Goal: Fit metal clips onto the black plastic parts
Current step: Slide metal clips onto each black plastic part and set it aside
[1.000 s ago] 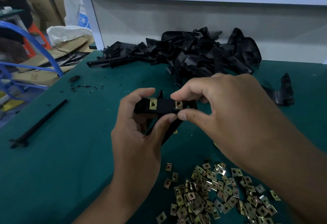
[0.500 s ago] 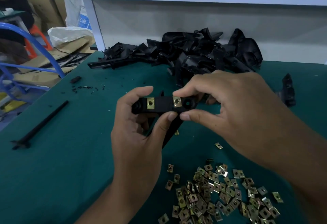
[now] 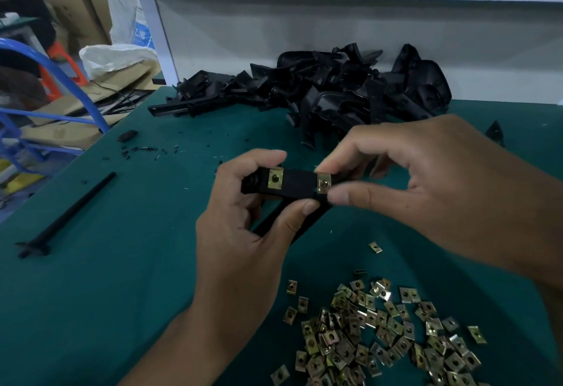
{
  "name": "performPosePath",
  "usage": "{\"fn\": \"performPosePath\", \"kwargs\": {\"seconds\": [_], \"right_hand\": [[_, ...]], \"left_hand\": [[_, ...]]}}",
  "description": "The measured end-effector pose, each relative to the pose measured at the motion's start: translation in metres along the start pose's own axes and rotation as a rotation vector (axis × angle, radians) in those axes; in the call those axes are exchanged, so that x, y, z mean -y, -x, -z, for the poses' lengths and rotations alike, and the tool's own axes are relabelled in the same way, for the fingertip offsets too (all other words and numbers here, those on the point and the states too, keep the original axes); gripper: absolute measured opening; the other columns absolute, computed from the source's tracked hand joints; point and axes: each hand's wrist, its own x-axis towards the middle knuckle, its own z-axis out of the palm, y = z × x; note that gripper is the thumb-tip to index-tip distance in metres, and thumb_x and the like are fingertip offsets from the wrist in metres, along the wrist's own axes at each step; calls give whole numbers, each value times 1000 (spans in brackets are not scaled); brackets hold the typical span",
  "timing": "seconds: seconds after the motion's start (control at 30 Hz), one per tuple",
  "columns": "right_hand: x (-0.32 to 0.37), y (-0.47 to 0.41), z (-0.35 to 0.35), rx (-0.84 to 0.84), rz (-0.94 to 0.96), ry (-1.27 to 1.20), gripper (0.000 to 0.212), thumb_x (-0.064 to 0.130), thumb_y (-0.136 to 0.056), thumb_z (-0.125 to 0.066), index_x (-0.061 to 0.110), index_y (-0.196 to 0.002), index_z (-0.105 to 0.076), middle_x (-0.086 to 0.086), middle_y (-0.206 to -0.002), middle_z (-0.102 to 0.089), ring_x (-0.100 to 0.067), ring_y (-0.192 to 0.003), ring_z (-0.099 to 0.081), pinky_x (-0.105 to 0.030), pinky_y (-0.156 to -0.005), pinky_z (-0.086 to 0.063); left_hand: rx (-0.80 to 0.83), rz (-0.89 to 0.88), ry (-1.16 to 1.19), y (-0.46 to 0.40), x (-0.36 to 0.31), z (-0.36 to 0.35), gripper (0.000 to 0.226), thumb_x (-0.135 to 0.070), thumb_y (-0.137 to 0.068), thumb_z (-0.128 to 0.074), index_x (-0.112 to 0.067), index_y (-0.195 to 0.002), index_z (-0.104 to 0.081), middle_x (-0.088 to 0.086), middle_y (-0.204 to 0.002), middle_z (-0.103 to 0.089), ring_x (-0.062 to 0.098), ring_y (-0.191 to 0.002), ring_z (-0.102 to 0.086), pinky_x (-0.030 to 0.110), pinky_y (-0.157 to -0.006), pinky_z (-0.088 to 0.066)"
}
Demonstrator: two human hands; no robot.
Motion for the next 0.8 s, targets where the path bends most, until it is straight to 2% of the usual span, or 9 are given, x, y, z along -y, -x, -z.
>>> {"fn": "performPosePath", "kwargs": {"seconds": [0.07, 0.13, 0.3, 0.43, 0.53, 0.6, 0.67, 0.73, 0.8], "right_hand": [[2, 1, 4, 1, -4, 5, 17, 53, -84, -60, 45, -93, -72, 37, -91, -67, 9, -80, -65, -11, -73, -47], [3, 3, 5, -10, -1, 31, 17, 54, -82, -61, 45, -90, -72, 38, -90, -67, 16, -85, -62, -5, -78, -44], [6, 4, -9, -92, -59, 58, 15, 54, -82, -56, 44, -82, -67, 30, -70, -64, 26, -74, -53, 6, -67, -33], [10, 2, -23, -146, -132, -73, 20, 55, -86, -52, 42, -83, -66, 29, -74, -63, 11, -69, -59, -2, -67, -40], [9, -2, -37, -184, -138, -152, 21, 51, -91, -54, 37, -86, -69, 24, -57, -58, 2, -46, -52, -6, -48, -38], [7, -6, -43, -184, -158, -220, 19, 47, -92, -56, 35, -86, -70, 25, -55, -57, 1, -42, -50, -7, -45, -36], [2, -7, -40, -116, -187, -281, 19, 50, -92, -57, 38, -87, -71, 24, -72, -66, -2, -48, -52, -10, -51, -40], [-5, -5, -28, -19, -210, -323, 19, 53, -90, -56, 43, -94, -72, 27, -90, -70, 3, -69, -64, -10, -64, -45], [-7, -1, -17, 32, -221, -339, 20, 50, -88, -58, 47, -101, -72, 27, -98, -72, 2, -88, -69, -21, -78, -51]], "left_hand": [[27, -53, -33, 0, -1, 1, 46, -32, -87, -76, -51, -121, -52, -10, -101, -68, 14, -87, -72, 17, -70, -54], [43, -114, -58, 0, -2, 1, 50, -31, -86, -77, -53, -122, -50, -13, -103, -66, 12, -87, -70, 16, -72, -53], [-30, -197, -132, -1, 0, 1, 41, -24, -85, -78, -38, -114, -54, -25, -114, -60, 4, -91, -68, 14, -76, -51], [-108, -237, -177, 0, -2, -1, 43, -26, -88, -75, -30, -121, -48, -37, -117, -53, -6, -93, -62, 8, -77, -47], [-138, -181, -167, 1, -1, -3, 42, -30, -89, -74, -34, -121, -48, -35, -113, -55, 0, -91, -66, 12, -73, -50], [-146, -136, -170, 2, 1, -2, 40, -34, -87, -74, -42, -118, -49, -32, -111, -57, 4, -90, -67, 12, -71, -51], [-141, -99, -182, 3, 2, -1, 42, -37, -85, -74, -51, -116, -48, -31, -107, -59, 3, -90, -68, 11, -70, -51], [-126, -81, -173, 1, 1, -1, 44, -39, -84, -74, -53, -116, -48, -31, -106, -60, 2, -90, -68, 12, -70, -52], [-108, -115, -184, 0, 0, -3, 43, -35, -84, -75, -47, -116, -49, -34, -107, -60, -3, -90, -66, 9, -71, -50]]}}
